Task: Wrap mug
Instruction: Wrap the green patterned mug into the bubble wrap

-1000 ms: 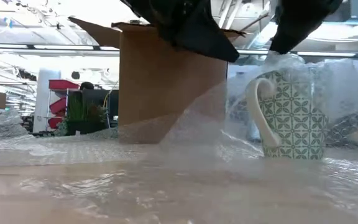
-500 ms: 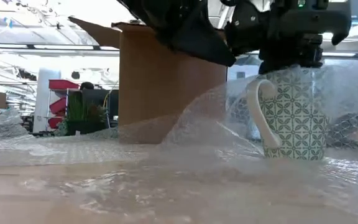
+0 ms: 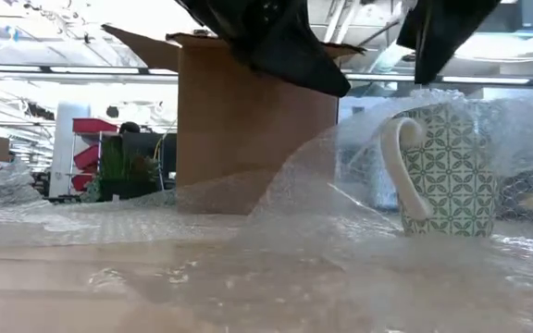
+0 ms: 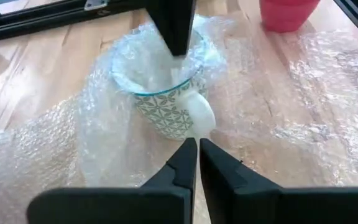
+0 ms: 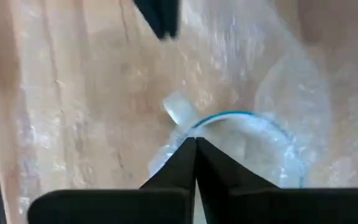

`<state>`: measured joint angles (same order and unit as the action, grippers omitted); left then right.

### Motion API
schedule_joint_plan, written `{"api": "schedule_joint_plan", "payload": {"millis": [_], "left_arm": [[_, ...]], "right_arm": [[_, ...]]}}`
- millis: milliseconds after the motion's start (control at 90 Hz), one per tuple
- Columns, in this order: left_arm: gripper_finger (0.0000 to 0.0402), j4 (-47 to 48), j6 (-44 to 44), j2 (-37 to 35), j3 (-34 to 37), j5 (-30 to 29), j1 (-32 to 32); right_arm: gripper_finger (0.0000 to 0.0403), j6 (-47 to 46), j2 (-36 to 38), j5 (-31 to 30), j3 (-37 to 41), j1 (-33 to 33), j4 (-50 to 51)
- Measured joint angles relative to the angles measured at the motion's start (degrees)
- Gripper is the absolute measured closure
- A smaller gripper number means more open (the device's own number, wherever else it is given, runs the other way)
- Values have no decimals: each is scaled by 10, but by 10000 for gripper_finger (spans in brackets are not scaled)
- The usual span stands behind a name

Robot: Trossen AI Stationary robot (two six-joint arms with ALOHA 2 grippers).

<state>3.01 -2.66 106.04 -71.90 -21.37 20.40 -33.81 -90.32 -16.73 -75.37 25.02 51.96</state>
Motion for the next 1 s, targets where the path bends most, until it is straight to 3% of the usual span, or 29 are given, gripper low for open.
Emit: {"api": "schedule_joint_plan", "payload": {"millis": [89,156,322,533,689,1000], "left_arm": [[402,0,0,0,0,0,2],[402,1,-1,0,0,-1,2],[402,2,-2,0,0,-1,2],[402,4,-2,0,0,-2,2],[402,3,-2,0,0,-2,2],[402,1,-2,0,0,-2,3]], "right_arm": [[403,-18,18,-74,2,-3,-4],[403,-28,19,-89,18,-16,-15],[403,-42,-18,-23,68,-46,-22],[403,-41,-67,37,100,-35,-94],[403,-36,-70,44,98,-33,-91],[403,-45,-8,34,88,-8,-78]]}}
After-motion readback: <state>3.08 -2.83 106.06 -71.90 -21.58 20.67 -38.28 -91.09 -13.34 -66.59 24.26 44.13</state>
